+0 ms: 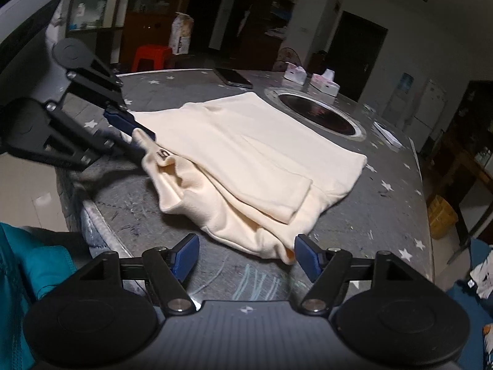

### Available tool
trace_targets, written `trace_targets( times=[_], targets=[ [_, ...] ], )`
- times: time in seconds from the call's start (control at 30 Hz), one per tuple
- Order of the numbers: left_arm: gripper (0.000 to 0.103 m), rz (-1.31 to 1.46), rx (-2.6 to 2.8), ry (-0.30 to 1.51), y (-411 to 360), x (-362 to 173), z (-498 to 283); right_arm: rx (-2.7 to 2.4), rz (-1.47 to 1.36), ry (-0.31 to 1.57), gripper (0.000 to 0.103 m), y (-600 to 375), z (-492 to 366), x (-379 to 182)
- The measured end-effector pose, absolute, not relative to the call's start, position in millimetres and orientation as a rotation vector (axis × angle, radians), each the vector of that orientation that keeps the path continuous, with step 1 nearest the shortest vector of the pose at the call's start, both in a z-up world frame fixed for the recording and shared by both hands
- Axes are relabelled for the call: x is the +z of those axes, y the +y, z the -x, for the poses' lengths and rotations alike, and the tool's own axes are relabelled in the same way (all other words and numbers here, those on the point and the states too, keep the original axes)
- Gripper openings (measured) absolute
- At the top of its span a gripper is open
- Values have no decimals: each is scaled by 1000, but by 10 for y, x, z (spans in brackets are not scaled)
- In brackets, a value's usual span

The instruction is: Fold clothes

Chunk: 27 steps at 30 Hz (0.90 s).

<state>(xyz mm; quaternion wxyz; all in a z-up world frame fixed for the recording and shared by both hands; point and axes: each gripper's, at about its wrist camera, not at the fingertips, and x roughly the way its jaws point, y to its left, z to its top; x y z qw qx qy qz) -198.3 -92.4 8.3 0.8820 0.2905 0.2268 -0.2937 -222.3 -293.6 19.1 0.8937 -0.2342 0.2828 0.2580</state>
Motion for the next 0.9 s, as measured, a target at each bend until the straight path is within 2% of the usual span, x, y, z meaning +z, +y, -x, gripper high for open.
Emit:
trace_targets(
  times=[0.3,0.4,0.47,0.6,0.63,0.7,0.77,0.83,0.9],
  targets=[
    [10,-437,-604,494,-824,350,1677,587,540,532,73,-2783,2130,171],
    [10,-403,-612,511,-807,398,1568,609,537,530,70,-2739,2017,157],
    [10,-386,-616,520,-803,417,1500,624,535,530,65,-2711,1937,145],
    [10,-357,-624,539,-789,426,1391,658,511,564,45,-2682,1754,113],
    [10,-355,-628,546,-781,417,1379,665,497,576,37,-2689,1712,116],
    [13,-355,-635,560,-756,397,1378,679,460,602,27,-2715,1637,141],
    [15,-359,-641,570,-715,373,1409,689,429,617,22,-2742,1575,183],
    [23,-379,-645,569,-680,354,1475,700,410,622,19,-2760,1532,225],
    [36,-406,-645,564,-652,332,1541,708,393,625,16,-2769,1497,266]
  ],
)
